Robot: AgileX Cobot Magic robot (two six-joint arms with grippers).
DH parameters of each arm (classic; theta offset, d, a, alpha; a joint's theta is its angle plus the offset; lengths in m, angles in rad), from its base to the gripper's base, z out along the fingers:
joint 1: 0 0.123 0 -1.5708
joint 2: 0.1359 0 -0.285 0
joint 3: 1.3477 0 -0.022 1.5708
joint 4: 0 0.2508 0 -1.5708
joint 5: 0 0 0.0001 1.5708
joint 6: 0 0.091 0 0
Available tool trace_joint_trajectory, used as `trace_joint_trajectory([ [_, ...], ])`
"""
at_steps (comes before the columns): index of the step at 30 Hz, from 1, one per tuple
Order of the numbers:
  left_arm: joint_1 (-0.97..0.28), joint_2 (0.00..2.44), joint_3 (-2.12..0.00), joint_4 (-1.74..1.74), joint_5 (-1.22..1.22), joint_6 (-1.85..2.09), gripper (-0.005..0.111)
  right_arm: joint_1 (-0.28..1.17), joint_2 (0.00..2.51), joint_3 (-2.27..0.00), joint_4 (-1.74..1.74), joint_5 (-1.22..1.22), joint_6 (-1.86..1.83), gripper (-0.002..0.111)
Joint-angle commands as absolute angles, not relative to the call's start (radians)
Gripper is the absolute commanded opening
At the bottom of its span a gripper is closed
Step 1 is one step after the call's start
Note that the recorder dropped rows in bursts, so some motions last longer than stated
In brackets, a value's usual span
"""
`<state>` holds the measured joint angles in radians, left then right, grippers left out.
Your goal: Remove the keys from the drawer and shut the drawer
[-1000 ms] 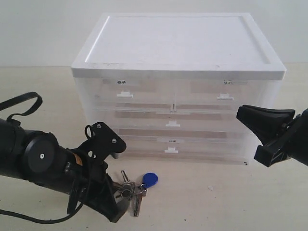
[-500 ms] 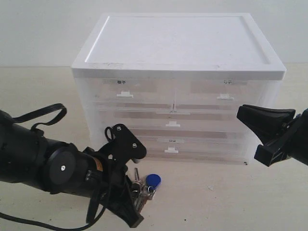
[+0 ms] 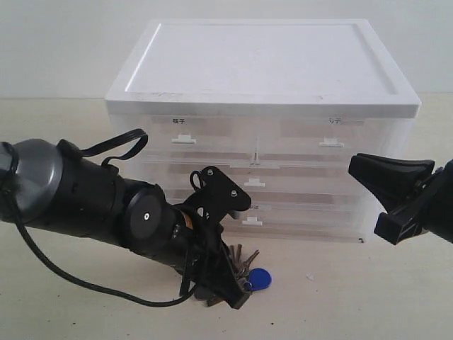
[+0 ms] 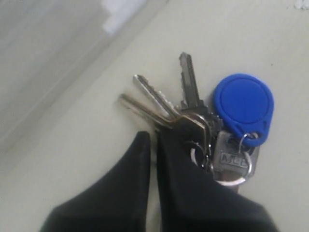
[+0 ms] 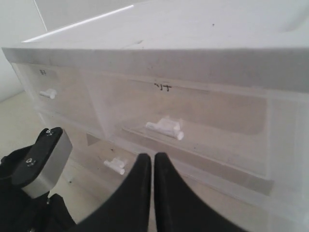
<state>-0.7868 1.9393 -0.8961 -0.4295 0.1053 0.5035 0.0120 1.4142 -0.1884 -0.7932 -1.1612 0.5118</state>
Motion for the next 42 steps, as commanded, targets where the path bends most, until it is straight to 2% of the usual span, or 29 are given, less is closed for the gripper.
trace_joint_trajectory([
  [1,-0.796,1.913,-0.881,-0.437,0.13,0.5,0.004,0.01,1.418,-0.192,-0.792,-1.175,0.516,0.0],
  [5,-0.828,1.8,-0.785,-0.428,0.023,0.523,0.004,0.01,1.418,-0.192,-0.792,-1.177,0.516,0.0],
  [11,-0.859,1.636,-0.722,-0.425,0.08,0.533,0.004,0.01,1.418,-0.192,-0.792,-1.182,0.516,0.0],
  [15,-0.89,1.65,-0.722,-0.422,0.167,0.56,0.004,0.01,1.418,-0.192,-0.792,-1.182,0.518,0.0],
  [22,-0.964,1.799,-0.722,-0.422,0.116,0.564,0.004,0.01,1.418,-0.192,-0.798,-1.182,0.518,0.0],
  [29,-0.944,1.858,-0.724,-0.405,0.007,0.572,0.004,0.01,1.418,-0.192,-0.796,-1.182,0.518,0.0],
  [37,-0.832,1.94,-0.807,-0.403,0.046,0.576,0.004,0.01,1.418,-0.192,-0.796,-1.182,0.518,0.0],
  [42,-0.818,1.974,-0.863,-0.399,0.084,0.583,0.004,0.01,1.418,-0.192,-0.796,-1.188,0.518,0.0],
])
